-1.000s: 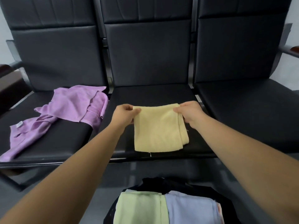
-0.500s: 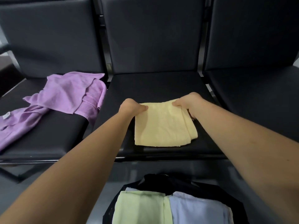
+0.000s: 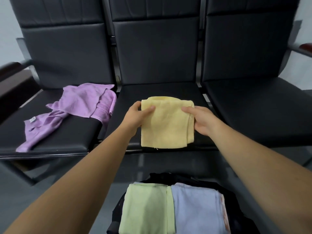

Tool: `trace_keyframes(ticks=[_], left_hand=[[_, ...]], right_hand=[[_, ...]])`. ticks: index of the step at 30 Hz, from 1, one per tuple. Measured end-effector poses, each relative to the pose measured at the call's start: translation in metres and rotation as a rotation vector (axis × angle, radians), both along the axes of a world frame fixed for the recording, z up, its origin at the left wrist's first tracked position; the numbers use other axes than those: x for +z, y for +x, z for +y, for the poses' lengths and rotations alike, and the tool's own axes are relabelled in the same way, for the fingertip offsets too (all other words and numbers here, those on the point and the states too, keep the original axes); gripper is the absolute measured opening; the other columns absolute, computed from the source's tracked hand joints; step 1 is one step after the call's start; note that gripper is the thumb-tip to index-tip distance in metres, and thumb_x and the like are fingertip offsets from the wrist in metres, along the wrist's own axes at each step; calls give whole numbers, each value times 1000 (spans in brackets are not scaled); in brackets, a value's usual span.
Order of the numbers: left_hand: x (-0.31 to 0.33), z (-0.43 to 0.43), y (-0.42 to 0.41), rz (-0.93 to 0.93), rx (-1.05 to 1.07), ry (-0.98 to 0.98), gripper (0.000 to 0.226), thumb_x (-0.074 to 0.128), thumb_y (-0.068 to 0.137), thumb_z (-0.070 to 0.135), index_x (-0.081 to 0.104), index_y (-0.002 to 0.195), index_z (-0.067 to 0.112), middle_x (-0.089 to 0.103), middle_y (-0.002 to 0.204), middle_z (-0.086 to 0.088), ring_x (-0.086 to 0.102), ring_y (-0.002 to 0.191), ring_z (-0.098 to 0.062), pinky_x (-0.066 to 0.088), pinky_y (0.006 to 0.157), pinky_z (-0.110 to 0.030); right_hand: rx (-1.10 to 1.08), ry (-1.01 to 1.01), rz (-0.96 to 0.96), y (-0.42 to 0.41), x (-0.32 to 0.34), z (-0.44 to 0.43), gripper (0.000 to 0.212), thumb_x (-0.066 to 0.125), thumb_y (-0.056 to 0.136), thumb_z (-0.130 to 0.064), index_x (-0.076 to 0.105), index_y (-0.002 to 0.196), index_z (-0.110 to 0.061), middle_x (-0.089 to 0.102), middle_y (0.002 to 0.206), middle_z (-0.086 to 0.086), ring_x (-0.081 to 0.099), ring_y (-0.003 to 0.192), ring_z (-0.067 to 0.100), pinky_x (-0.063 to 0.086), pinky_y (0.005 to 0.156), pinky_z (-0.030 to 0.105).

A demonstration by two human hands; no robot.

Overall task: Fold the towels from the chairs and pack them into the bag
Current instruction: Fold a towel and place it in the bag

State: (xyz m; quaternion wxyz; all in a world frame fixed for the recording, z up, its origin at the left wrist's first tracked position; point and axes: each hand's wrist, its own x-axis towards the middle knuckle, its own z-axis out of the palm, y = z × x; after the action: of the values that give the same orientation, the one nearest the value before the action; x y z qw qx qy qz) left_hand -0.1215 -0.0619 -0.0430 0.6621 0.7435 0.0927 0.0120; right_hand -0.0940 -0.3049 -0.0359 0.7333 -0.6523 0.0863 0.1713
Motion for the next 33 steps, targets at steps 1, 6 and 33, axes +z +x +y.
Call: trace_keyframes(ticks=[1, 6, 33], left_hand=[[7, -5, -11, -15, -20, -9, 38, 79, 85, 38, 63, 115, 22, 71, 115, 0, 72, 103, -23, 61, 86, -46], [24, -28, -59, 9, -117, 18, 50, 84, 77, 44, 69, 112, 12, 77, 107, -3, 74, 98, -23, 60, 87, -45], [-140, -92, -149, 434, -270, 609, 23, 69, 91, 24, 65, 76, 7, 74, 86, -8, 74, 85, -28, 61, 78, -39]], right_hand=[[-11, 18, -18, -11, 4, -6, 27, 75, 91, -14, 71, 115, -6, 77, 108, 9, 75, 102, 25, 56, 97, 46], [-69, 78, -56, -70, 15, -36, 33, 76, 90, -15, 68, 120, -3, 77, 110, 12, 75, 101, 28, 58, 92, 49], [-6, -966, 94, -166, -144, -89, 32, 61, 86, -10, 37, 65, -13, 41, 64, 4, 41, 56, 20, 27, 50, 27]])
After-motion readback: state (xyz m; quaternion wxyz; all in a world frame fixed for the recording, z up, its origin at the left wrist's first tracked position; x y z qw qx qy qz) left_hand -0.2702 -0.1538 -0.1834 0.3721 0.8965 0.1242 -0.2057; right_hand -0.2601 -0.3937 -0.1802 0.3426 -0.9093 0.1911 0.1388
